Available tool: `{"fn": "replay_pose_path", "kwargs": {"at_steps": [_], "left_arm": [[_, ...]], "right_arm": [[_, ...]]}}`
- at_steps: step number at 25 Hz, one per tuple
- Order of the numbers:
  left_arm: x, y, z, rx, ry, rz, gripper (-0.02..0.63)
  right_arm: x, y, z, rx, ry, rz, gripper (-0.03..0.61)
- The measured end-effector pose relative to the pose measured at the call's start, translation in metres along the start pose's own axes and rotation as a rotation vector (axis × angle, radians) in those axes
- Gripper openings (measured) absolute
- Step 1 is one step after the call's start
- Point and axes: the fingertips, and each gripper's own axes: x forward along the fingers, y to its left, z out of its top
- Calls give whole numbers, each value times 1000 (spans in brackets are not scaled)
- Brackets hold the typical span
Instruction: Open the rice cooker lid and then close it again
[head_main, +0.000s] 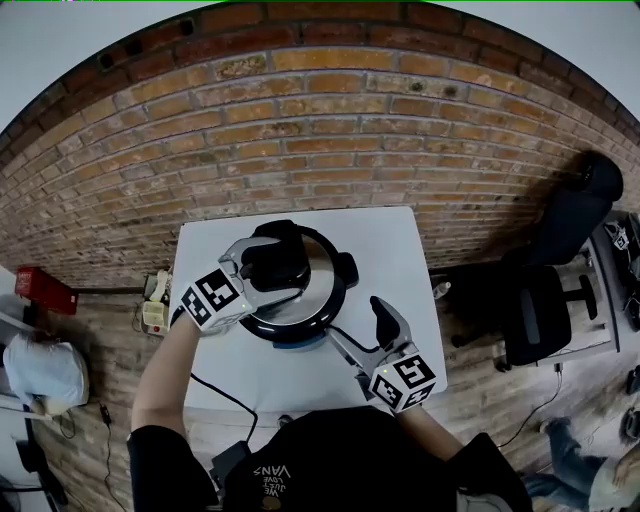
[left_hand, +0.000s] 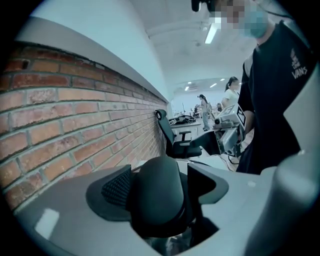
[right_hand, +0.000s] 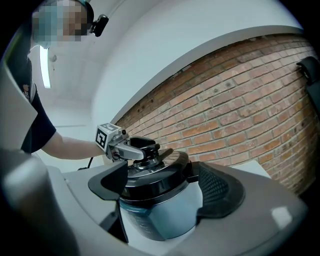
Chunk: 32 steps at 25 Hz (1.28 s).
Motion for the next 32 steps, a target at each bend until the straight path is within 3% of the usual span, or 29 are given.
{"fn": "replay_pose_path", "kwargs": {"at_steps": [7,12,15,23,27,32], "left_arm": [[10,2,-5,-67,51,-56,341],[10,-1,-7,-36,59,-77,328],[9,0,-8,-14,62,-77,282],[7,2,-8,-5,56,-76,281],[6,0,-9,-1,52,-89,279],[6,-1,-10,27,46,-143,279]], "right_arm": [[0,-7,0,12,5,-3,434],[3,-9,0,24,9,13,434],[4,-10,1,26,23,39,434],[3,-18,-3,8,84,110,433],[2,-17,1,14,53,70,433],[-2,-11,-1,47,6,-42,431]]}}
